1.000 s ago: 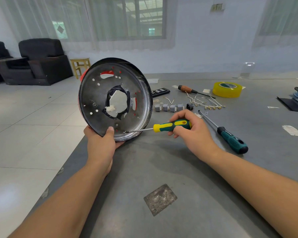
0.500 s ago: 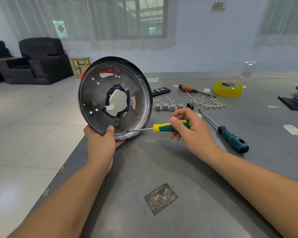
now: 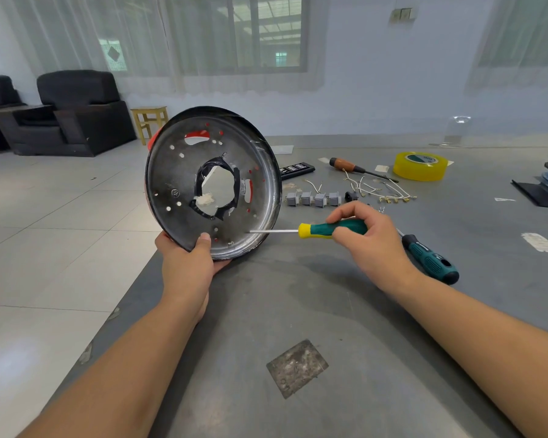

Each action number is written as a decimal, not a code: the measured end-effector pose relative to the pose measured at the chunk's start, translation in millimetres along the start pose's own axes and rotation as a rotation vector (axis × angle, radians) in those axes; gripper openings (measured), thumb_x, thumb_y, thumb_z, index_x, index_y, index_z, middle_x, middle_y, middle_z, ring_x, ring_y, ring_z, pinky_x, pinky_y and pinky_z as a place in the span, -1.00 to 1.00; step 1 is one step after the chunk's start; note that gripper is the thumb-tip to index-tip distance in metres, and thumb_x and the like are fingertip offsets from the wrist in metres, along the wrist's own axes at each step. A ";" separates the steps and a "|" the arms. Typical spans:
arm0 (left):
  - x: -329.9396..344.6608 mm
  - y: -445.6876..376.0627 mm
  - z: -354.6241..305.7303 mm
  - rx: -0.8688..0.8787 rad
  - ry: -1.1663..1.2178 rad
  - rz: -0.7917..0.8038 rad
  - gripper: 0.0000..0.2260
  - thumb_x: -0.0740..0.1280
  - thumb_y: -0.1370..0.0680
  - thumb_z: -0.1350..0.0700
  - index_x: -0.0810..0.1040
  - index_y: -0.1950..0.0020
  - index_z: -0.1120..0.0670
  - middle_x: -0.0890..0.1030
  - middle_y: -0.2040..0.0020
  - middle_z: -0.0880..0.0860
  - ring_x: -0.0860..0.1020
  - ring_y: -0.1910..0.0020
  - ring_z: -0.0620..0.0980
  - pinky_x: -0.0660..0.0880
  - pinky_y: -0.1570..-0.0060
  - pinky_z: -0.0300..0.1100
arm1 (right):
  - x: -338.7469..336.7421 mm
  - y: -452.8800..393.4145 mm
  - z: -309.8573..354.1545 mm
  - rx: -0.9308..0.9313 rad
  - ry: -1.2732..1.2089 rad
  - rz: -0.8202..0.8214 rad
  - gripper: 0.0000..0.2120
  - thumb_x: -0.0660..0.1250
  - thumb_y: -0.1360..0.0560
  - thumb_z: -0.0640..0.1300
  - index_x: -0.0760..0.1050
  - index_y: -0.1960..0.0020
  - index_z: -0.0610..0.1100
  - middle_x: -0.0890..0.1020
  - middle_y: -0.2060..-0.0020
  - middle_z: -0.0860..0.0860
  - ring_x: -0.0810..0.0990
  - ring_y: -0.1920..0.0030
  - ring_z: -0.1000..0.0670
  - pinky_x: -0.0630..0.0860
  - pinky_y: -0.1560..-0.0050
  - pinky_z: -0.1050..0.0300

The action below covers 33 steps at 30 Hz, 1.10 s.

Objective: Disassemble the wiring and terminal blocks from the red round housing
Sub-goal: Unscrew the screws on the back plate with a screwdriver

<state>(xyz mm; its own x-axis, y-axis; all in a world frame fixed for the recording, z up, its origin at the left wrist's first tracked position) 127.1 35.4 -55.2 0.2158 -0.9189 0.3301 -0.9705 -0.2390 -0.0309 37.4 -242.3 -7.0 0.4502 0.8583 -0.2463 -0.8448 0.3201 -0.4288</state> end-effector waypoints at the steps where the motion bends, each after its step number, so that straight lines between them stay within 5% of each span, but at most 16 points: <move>1: 0.1 -0.2 0.1 0.000 0.001 -0.001 -0.64 0.31 -0.68 0.28 0.30 -0.39 0.01 0.52 -0.31 0.02 0.65 -0.19 0.05 0.71 0.13 -0.06 | -3.8 -1.3 -1.2 0.015 -0.027 -0.043 -0.79 0.39 -0.43 -0.30 0.63 0.10 0.01 0.64 0.18 0.15 0.53 0.25 0.15 0.55 0.17 0.14; 4: -0.5 -0.4 0.0 0.001 0.001 -0.003 -0.64 0.31 -0.68 0.28 0.29 -0.39 0.00 0.51 -0.33 0.02 0.64 -0.18 0.03 0.71 0.15 -0.08 | -16.2 -5.9 -6.3 0.063 -0.120 -0.206 -0.80 0.36 -0.49 -0.31 0.64 0.05 -0.02 0.65 0.18 0.23 0.61 0.17 0.14 0.63 0.02 0.05; 8: -0.6 -0.3 -0.4 -0.008 -0.004 0.002 -0.62 0.31 -0.68 0.28 0.28 -0.41 0.02 0.49 -0.37 0.04 0.63 -0.22 0.07 0.71 0.02 0.04 | -22.9 -5.6 -17.2 0.118 -0.068 -0.320 -0.80 0.38 -0.51 -0.19 0.61 0.06 0.12 0.64 0.15 0.25 0.60 0.20 0.17 0.59 0.12 0.17; 13: -0.2 0.5 -0.7 -0.009 0.012 0.011 -0.66 0.31 -0.68 0.28 0.29 -0.36 0.02 0.50 -0.35 0.03 0.63 -0.23 0.08 0.70 -0.01 0.08 | -13.7 -2.8 -25.6 0.110 0.172 -0.172 -0.85 0.38 -0.53 -0.12 0.59 0.01 0.14 0.63 0.12 0.17 0.54 0.27 0.11 0.45 0.37 0.33; 17: 0.5 1.6 -0.9 -0.012 0.047 0.056 -0.68 0.32 -0.68 0.29 0.34 -0.30 -0.03 0.54 -0.31 0.01 0.65 -0.21 0.05 0.70 -0.01 0.09 | -0.1 0.6 -25.7 0.073 0.382 0.044 -0.81 0.38 -0.52 -0.12 0.58 -0.08 0.13 0.60 0.04 0.29 0.54 0.08 0.30 0.39 0.15 0.56; 20: 1.5 2.5 -1.8 -0.019 0.065 0.099 -0.68 0.33 -0.67 0.31 0.38 -0.22 -0.09 0.57 -0.34 0.05 0.67 -0.21 0.08 0.71 0.00 0.12 | 9.7 4.2 -21.5 0.009 0.554 0.190 -0.69 0.36 -0.49 -0.14 0.55 -0.22 0.06 0.62 -0.07 0.14 0.55 -0.07 0.15 0.45 -0.13 0.30; 24: 4.7 4.9 -3.5 -0.030 0.073 0.128 -0.68 0.33 -0.67 0.31 0.40 -0.20 -0.11 0.59 -0.32 0.06 0.67 -0.20 0.10 0.71 0.06 0.11 | 22.8 12.6 -15.3 -0.098 0.834 0.303 -0.68 0.29 -0.55 0.00 0.45 -0.29 0.07 0.55 -0.16 0.07 0.52 -0.17 -0.03 0.51 -0.08 0.05; 27: 5.3 6.5 -4.9 -0.038 0.083 0.128 -0.69 0.34 -0.67 0.31 0.40 -0.20 -0.10 0.59 -0.29 0.04 0.68 -0.18 0.08 0.71 0.11 0.07 | 26.6 14.0 -7.1 -0.190 0.966 0.214 -0.65 0.24 -0.57 0.20 0.48 -0.28 0.08 0.56 -0.14 0.09 0.52 -0.16 -0.04 0.49 -0.07 0.03; 33: 9.2 15.2 -6.8 -0.003 0.043 0.140 -0.61 0.33 -0.67 0.30 0.34 -0.43 0.03 0.57 -0.34 0.05 0.67 -0.20 0.07 0.71 0.10 0.03 | 69.1 14.9 24.3 -0.512 0.853 -0.001 -0.76 0.26 -0.56 0.12 0.59 -0.03 0.00 0.61 0.09 0.07 0.50 -0.01 -0.06 0.40 -0.02 0.00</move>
<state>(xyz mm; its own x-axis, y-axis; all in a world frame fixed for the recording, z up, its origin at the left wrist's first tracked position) 113.6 25.4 -46.2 0.0734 -0.9290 0.3627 -0.9912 -0.1083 -0.0767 48.9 -168.5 -9.3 0.6782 0.2175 -0.7020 -0.7078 -0.0634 -0.7035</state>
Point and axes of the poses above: each hand's wrist, its own y-axis away from the middle knuckle, its own x-axis out of the palm, z = x × y, the point moved 4 cm from there along -y, towards the middle knuckle
